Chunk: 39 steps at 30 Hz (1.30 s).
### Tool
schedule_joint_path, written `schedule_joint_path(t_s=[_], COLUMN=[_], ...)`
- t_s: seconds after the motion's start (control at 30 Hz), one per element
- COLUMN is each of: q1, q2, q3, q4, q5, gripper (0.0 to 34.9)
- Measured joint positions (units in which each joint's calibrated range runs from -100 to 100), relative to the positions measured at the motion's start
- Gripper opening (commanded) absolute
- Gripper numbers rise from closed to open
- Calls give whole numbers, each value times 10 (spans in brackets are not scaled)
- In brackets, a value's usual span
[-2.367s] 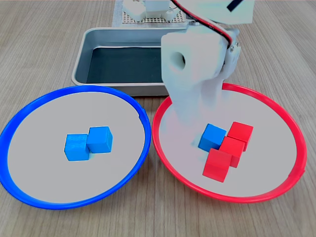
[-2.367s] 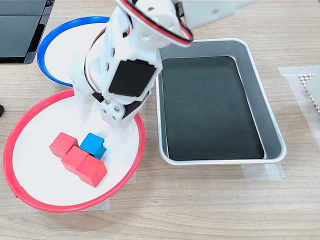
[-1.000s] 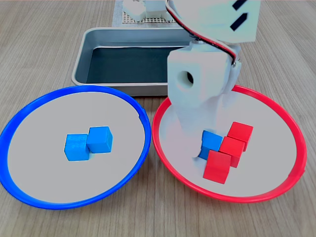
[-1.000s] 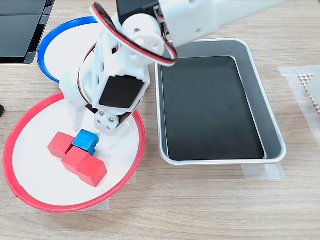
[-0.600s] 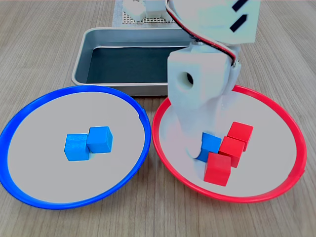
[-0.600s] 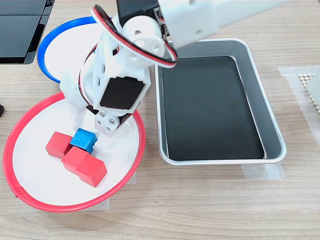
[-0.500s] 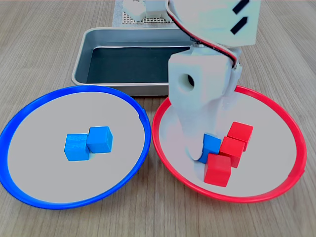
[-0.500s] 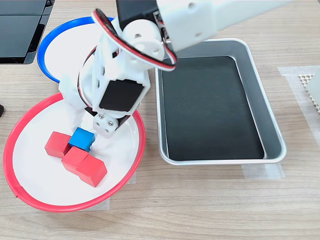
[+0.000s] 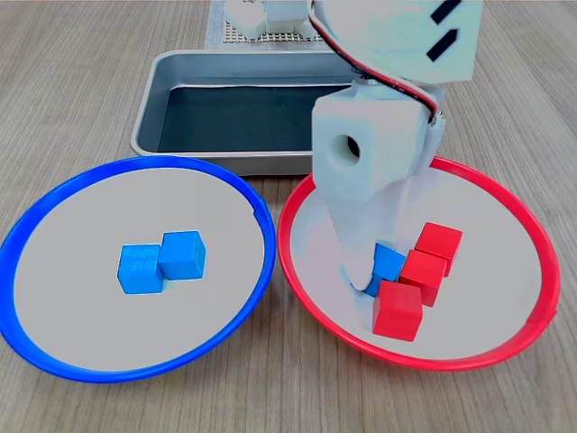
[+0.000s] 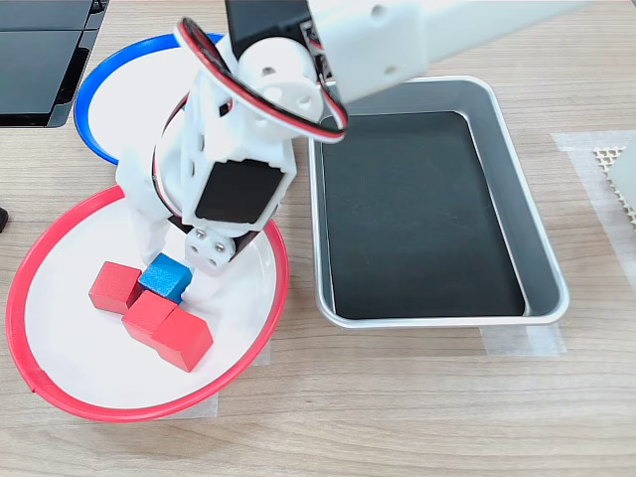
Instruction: Relocate any misplaced blocks to their matching dishes.
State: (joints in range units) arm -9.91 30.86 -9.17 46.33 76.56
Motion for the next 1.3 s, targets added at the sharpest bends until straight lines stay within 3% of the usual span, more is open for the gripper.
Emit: schedule_joint_path(t_s=[0.33,0.73,1.3], q1=[-4,-4,-18], q2=[0,3,-100], q3=[11,21,82], q4=[-27,-39,-43], q5=[-3,-3,-42], gripper=[105,4,4])
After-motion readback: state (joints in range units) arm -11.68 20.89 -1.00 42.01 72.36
